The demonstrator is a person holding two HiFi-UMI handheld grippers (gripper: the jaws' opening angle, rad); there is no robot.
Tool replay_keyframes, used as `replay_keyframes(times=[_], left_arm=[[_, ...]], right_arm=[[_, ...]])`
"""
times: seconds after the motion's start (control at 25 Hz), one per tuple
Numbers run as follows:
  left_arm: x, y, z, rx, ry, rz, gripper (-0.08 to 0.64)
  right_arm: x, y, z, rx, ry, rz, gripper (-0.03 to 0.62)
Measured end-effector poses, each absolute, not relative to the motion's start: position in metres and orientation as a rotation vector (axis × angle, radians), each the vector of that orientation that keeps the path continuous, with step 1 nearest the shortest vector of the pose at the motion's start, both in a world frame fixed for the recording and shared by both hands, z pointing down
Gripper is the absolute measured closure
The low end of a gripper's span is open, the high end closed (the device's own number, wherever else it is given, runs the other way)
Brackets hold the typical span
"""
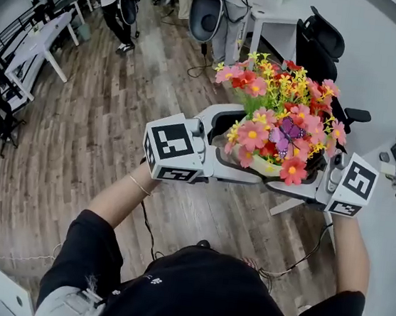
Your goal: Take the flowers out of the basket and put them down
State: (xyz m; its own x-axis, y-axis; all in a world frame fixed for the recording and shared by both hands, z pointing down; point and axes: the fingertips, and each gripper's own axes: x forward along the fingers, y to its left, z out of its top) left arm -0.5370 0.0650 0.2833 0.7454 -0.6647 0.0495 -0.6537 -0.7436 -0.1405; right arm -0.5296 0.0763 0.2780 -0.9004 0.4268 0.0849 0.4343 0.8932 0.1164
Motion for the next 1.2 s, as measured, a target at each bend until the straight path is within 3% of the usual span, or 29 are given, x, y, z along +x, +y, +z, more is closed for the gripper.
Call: replay_keyframes(times=[1.2], left_arm=[[-0.436,-0.013,0.271,-2.913,0.744,-0.122,0.039]], right_arm=[[-0.432,0.000,0.264,-0.344,-3.061,-0.217,0.132]])
